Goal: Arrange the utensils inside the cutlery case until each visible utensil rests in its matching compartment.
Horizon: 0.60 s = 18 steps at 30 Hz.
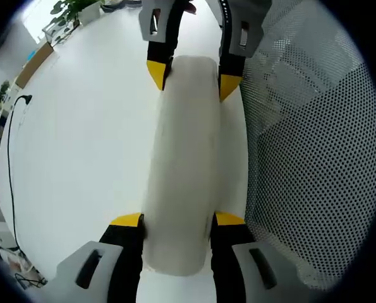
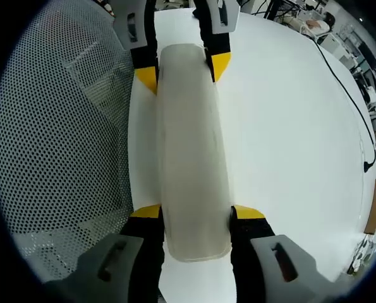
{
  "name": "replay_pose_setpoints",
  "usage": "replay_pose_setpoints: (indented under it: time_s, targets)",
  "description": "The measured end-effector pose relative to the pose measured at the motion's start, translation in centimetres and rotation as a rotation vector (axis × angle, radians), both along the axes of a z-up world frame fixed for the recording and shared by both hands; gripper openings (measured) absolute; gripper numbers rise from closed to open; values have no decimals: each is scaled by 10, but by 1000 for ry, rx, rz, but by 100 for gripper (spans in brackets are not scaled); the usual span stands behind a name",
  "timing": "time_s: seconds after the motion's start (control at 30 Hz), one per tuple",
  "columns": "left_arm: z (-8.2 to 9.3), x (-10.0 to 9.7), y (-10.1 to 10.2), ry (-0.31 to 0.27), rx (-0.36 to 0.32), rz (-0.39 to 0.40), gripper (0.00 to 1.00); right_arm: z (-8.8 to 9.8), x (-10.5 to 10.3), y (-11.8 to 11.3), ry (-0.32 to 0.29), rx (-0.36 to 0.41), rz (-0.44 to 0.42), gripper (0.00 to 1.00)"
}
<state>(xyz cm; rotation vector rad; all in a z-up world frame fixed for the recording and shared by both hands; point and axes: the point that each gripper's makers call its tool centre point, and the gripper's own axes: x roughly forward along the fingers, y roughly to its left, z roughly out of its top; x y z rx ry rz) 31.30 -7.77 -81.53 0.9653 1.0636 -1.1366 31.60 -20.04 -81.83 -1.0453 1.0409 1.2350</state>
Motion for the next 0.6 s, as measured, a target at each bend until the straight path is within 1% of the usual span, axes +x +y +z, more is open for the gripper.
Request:
replay_pose_setpoints:
  time_s: [0.07,0.2,0.3,0.47,0.6]
  targets:
    - [0,-1,0,2,9,2,42,0,0,0,0,12,-1,40]
    - [0,-2,1,9,2,15,42,0,2,1,-5,38,21,40]
    - [0,-1,1,19,-13,20,42,0,2,2,-2,31,23,40]
    - [-1,-1,0,26,-15,25,43,1,3,2,3,12,19,41]
    - [-1,0,-1,33,-21,25,43,0,4,3,30,13,14,42]
